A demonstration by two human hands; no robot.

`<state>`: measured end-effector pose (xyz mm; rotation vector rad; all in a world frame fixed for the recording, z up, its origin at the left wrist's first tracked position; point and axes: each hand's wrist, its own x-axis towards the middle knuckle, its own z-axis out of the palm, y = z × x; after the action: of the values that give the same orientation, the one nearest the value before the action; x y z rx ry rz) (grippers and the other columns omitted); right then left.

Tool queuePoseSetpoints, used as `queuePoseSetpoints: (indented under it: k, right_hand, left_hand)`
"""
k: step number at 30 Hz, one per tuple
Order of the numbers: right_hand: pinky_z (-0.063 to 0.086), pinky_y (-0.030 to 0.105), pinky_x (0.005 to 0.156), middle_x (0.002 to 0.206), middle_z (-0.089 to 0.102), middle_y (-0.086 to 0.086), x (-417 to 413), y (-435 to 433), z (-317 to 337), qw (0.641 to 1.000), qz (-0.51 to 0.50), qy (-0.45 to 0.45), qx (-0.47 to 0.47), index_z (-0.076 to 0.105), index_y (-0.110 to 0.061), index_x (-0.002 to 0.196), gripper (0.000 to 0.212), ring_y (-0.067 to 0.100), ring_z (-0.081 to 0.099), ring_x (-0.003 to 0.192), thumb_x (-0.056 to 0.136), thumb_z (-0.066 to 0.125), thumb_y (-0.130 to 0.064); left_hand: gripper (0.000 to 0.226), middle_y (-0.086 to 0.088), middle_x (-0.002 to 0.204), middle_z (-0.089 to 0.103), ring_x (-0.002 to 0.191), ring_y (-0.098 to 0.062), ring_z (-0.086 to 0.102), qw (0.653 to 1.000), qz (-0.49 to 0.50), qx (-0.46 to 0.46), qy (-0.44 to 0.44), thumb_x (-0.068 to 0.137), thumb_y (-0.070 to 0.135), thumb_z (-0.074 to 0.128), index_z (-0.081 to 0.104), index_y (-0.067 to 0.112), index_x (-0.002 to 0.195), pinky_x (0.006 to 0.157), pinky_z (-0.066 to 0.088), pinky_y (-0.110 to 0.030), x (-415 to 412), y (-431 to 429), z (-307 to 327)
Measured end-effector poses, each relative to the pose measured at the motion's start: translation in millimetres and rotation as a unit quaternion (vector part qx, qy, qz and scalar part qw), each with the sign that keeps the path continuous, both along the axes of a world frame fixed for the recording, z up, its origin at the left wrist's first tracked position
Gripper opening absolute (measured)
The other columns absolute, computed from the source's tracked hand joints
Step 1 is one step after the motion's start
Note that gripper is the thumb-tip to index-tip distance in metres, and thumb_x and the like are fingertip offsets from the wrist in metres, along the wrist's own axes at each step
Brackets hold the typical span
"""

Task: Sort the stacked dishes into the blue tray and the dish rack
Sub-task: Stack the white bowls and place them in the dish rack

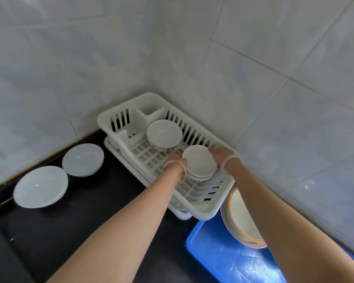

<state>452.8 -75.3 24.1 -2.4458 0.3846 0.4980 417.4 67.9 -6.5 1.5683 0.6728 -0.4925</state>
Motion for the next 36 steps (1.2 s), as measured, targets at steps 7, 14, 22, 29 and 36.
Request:
queuePoseSetpoints:
  k: [7,14,22,29,36]
  right_hand:
    - [0.040,0.030,0.074,0.114,0.063,0.020,9.6,-3.0,-2.7,0.995,0.048,0.033,-0.077,0.053,-0.002,0.123,0.054,0.031,0.060,0.095,0.098,0.028,-0.043]
    - [0.038,0.029,0.071,0.112,0.064,0.015,11.5,-6.2,-8.2,0.986,0.072,0.036,-0.146,0.054,-0.004,0.121,0.048,0.025,0.054,0.081,0.098,0.029,-0.037]
    - [0.037,0.031,0.070,0.077,0.055,0.007,6.3,-10.4,-2.3,0.986,0.085,0.031,-0.139,0.057,-0.003,0.113,0.046,0.025,0.052,0.079,0.098,0.031,-0.037]
    - [0.039,0.033,0.083,0.122,0.059,0.015,-12.7,-8.7,12.4,0.991,0.091,-0.036,-0.089,0.055,-0.011,0.122,0.037,0.032,0.054,0.109,0.098,0.035,-0.031]
    - [0.034,0.027,0.084,0.128,0.058,0.006,-53.6,49.8,31.7,0.987,0.105,-0.125,0.000,0.051,-0.023,0.129,0.037,0.026,0.054,0.110,0.098,0.034,-0.032]
  left_hand:
    - [0.041,-0.023,0.125,0.057,0.095,-0.035,0.061,1.000,-0.025,-0.014,-0.003,0.085,-0.007,0.037,0.055,0.001,0.121,0.092,0.051,-0.050,11.8,-3.5,-12.4]
    - [0.047,-0.020,0.122,0.057,0.072,-0.023,0.054,0.998,-0.003,-0.056,-0.016,0.086,-0.011,0.035,0.054,0.005,0.126,0.088,0.051,-0.046,10.9,-5.5,-18.2]
    - [0.042,-0.018,0.106,0.057,0.091,-0.031,0.054,0.998,-0.001,-0.055,-0.018,0.084,-0.006,0.039,0.055,0.002,0.122,0.093,0.050,-0.049,10.7,-1.4,-14.7]
    - [0.021,-0.006,0.076,0.053,0.083,-0.022,0.048,0.996,-0.063,-0.010,-0.058,0.091,0.004,0.042,0.062,0.011,0.091,0.081,0.039,-0.032,3.7,13.9,3.2]
    - [0.040,-0.002,0.138,0.052,0.117,-0.017,0.054,0.974,-0.032,0.102,-0.199,0.095,0.020,0.041,0.047,0.018,0.135,0.087,0.045,-0.022,-39.9,69.2,33.3]
